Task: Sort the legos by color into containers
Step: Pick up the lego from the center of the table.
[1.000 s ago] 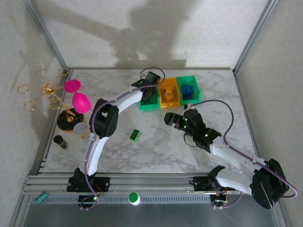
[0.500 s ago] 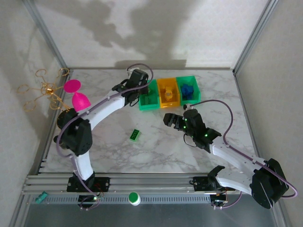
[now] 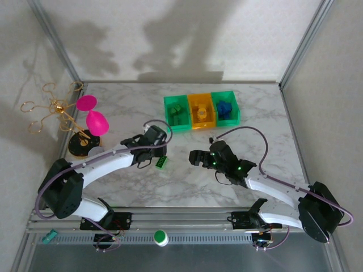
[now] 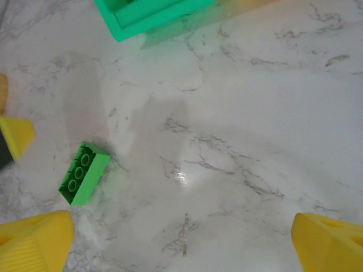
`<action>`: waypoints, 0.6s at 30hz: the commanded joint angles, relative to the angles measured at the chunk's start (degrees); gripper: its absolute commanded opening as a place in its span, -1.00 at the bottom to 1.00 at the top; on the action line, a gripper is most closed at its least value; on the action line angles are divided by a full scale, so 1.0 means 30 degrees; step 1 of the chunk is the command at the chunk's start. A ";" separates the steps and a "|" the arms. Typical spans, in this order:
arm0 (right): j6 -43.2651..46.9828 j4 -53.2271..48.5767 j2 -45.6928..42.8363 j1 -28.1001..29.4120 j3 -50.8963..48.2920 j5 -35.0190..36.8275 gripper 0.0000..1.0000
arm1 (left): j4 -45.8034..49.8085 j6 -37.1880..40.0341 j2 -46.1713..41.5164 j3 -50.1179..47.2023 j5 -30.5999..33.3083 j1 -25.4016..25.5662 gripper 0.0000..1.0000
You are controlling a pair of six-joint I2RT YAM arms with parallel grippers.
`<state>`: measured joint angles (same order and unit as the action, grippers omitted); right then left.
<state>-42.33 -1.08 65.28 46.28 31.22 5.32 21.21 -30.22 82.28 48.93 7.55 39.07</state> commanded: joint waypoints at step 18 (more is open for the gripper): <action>-0.0105 0.0005 -0.0079 0.0141 -0.0027 0.0867 0.97 | -0.2402 -0.0643 0.3172 -0.1440 -0.0808 0.1710 0.11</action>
<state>-42.87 -0.91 65.25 46.28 31.22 6.39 14.04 -31.20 90.83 44.45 3.64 43.44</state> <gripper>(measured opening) 0.987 0.563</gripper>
